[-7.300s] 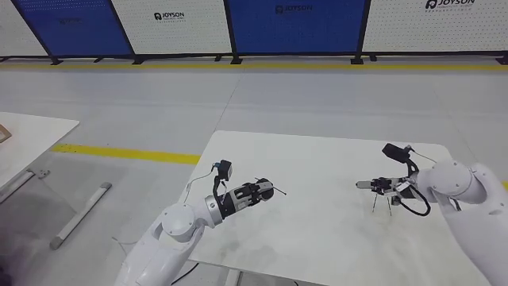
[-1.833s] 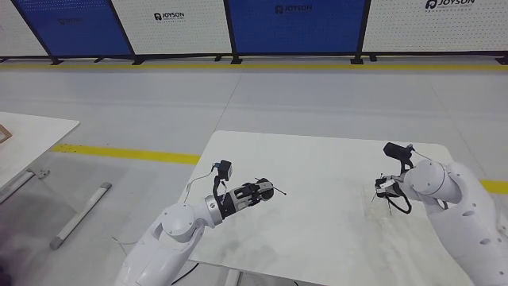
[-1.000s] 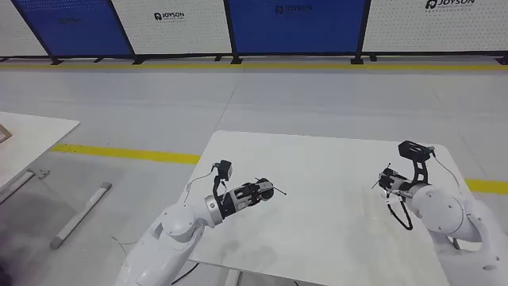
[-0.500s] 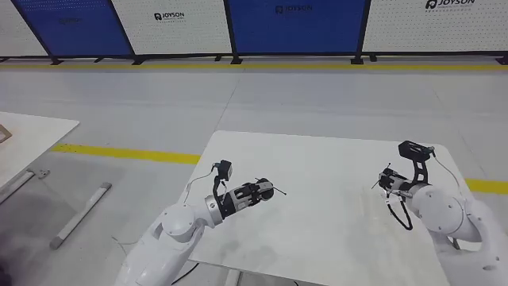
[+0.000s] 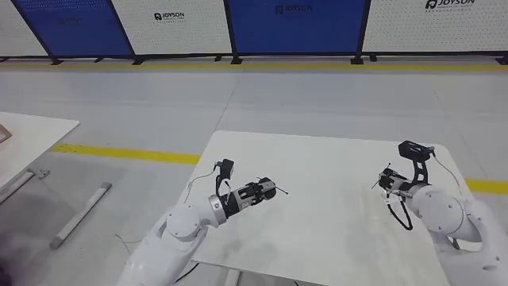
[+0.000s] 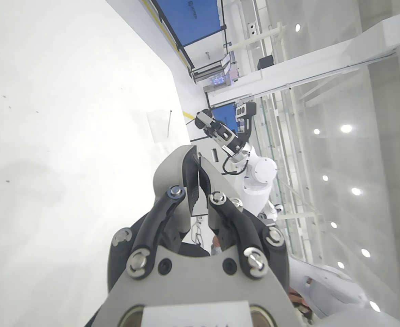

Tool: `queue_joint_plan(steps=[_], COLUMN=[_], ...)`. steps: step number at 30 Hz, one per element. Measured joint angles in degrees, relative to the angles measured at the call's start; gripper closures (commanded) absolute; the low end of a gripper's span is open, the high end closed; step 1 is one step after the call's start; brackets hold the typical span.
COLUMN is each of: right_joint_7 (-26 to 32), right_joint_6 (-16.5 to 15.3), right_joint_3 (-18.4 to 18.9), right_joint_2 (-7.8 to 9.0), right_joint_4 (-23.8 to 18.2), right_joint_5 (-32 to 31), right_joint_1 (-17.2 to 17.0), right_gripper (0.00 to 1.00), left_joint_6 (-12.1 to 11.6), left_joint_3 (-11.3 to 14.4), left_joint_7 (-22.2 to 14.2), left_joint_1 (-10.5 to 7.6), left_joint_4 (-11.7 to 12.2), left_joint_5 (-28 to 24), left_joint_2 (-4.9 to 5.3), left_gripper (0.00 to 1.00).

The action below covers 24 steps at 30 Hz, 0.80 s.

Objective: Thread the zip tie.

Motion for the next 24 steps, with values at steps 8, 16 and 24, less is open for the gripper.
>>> queue_joint_plan(steps=[8,16,24], right_joint_7=[0.0,-3.79,-15.82], right_joint_6=[0.0,-2.2,-6.34], right_joint_3=[0.0,2.01,6.51], right_joint_2=[0.0,-0.03,-0.23], right_joint_4=[0.0,-3.25,-11.3], right_joint_5=[0.0,4.33,14.59], right_joint_1=[0.0,-3.46,-16.75], right_gripper=[1.0,1.0,1.0], left_joint_6=[0.55,0.54,0.54], left_joint_3=[6.31,6.24,6.24], left_joint_7=[5.23,5.16,5.16], left_joint_1=[-2.5,-2.45,-2.45], left_joint_4=[2.69,2.65,2.65], left_joint_5=[4.53,4.51,4.52], left_joint_2=[-1.06,-1.04,-1.04], left_gripper=[1.0,1.0,1.0])
